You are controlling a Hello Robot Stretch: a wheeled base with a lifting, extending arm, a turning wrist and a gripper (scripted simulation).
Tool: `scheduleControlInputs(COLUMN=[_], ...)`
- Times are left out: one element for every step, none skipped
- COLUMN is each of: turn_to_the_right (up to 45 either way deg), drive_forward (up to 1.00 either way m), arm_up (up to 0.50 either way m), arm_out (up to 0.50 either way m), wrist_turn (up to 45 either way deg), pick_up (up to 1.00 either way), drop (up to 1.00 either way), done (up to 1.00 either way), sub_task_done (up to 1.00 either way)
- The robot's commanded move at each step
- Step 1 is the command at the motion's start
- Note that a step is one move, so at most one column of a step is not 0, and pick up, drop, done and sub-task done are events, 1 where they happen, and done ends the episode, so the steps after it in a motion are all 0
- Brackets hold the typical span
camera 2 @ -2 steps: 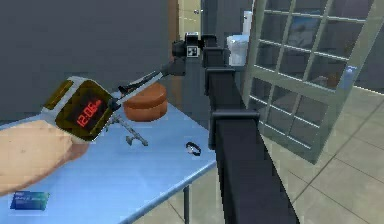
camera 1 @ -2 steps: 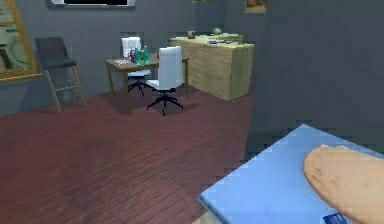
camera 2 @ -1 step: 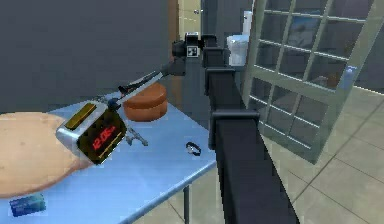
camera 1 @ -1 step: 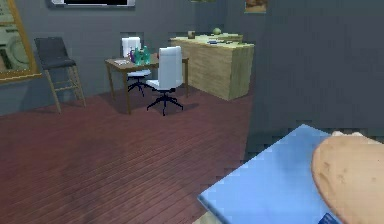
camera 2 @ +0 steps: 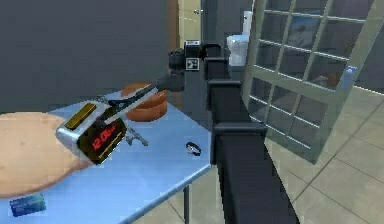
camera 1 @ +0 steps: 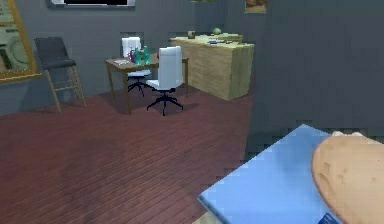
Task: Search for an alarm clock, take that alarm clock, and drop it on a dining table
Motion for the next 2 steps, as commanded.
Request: scheduleControlInputs(turn_to_the_right=[0.0, 0.0], drive_forward=[0.0, 0.0], arm_up=[0.0, 0.0], arm_out=[0.0, -0.38], wrist_turn=[-39.0, 0.0], pick_up=[0.0, 0.0], drop=[0.0, 0.0], done=[0.0, 0.0], sub_task_done=[0.0, 0.0])
